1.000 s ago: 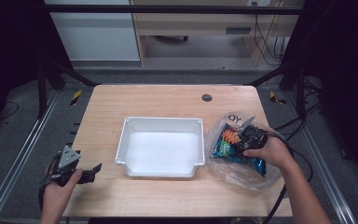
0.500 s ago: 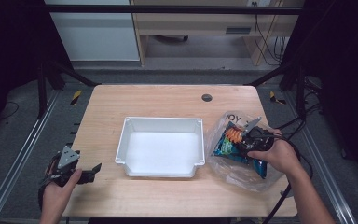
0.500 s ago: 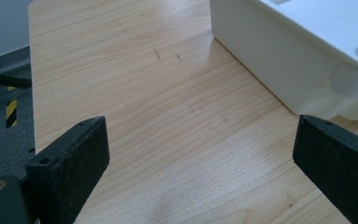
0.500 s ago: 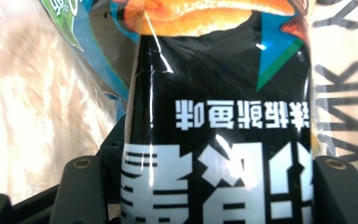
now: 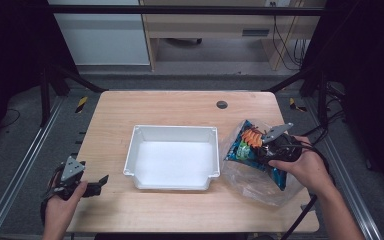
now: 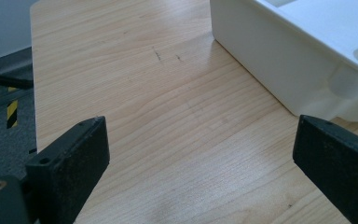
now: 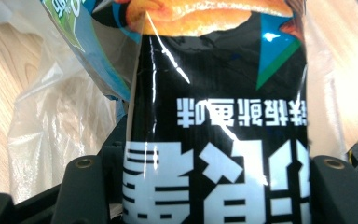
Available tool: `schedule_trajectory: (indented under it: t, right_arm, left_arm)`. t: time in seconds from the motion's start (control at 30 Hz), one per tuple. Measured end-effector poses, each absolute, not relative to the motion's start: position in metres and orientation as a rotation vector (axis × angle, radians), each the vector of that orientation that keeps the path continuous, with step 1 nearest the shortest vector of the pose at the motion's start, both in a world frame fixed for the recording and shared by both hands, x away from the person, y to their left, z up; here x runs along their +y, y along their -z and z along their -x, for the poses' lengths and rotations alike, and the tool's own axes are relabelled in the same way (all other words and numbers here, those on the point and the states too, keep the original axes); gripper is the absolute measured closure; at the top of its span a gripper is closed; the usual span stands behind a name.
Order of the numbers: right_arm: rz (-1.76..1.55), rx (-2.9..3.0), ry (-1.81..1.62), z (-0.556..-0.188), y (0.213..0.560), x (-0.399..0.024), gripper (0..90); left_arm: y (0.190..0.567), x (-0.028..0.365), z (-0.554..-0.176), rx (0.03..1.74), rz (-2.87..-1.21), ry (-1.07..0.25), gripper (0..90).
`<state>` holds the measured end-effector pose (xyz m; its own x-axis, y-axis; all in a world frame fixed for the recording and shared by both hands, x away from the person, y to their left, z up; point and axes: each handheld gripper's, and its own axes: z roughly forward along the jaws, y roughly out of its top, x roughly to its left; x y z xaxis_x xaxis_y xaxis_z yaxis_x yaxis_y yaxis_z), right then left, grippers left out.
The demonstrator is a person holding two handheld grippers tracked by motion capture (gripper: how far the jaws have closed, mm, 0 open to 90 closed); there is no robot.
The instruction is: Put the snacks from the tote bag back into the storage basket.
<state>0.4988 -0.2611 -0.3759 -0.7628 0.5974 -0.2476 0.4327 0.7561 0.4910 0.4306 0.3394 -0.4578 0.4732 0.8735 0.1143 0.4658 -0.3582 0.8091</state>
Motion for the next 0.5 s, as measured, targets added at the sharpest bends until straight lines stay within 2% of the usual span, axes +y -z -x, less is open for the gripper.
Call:
schedule_trajectory:
  t: [0.5]
  right_arm:
    - [-0.79, 2.488, -0.651, -0.496, 0.354, -0.257, 40.4]
  left_arm:
    - [0.458, 0.338, -0.431, 1.099, -1.997, -0.713, 3.3]
